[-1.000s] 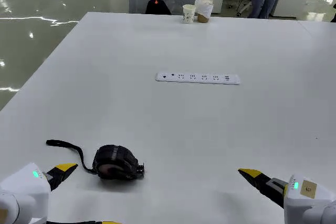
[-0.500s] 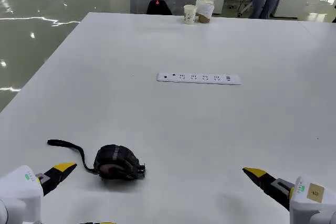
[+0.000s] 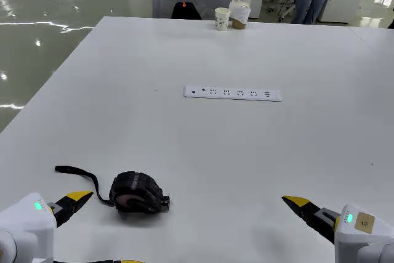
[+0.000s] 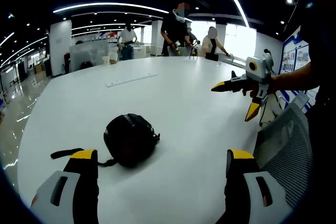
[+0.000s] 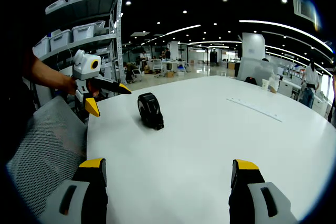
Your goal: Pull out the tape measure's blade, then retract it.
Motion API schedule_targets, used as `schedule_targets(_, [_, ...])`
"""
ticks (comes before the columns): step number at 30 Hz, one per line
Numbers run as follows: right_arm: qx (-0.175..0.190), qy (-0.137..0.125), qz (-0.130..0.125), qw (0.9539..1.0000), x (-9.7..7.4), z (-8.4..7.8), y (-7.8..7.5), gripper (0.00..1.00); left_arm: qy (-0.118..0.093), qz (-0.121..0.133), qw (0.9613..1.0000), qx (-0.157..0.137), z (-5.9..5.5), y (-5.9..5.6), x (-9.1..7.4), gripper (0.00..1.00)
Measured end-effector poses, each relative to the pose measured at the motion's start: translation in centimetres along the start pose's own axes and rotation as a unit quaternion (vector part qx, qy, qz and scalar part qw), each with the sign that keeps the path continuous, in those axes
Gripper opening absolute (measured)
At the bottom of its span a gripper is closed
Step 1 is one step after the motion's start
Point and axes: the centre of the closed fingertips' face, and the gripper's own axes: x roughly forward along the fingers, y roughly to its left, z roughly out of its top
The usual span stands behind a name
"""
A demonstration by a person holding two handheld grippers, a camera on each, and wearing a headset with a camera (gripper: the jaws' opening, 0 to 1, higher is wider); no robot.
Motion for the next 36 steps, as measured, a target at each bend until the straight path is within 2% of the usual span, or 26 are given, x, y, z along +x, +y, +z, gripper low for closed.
schedule_targets(16, [0.008, 0.008, -0.005, 0.9999, 0.20, -0.11, -0.23, 0.99, 0.021, -0.001, 0.9998, -0.004, -0.50, -0.08, 0.29, 0.99])
schedule_targets(36, [0.008, 0.007, -0.008, 0.9999, -0.16, 0.09, -0.45, 0.99, 0.012, -0.001, 0.9999, -0.011, 0.25, 0.22, 0.03, 0.99])
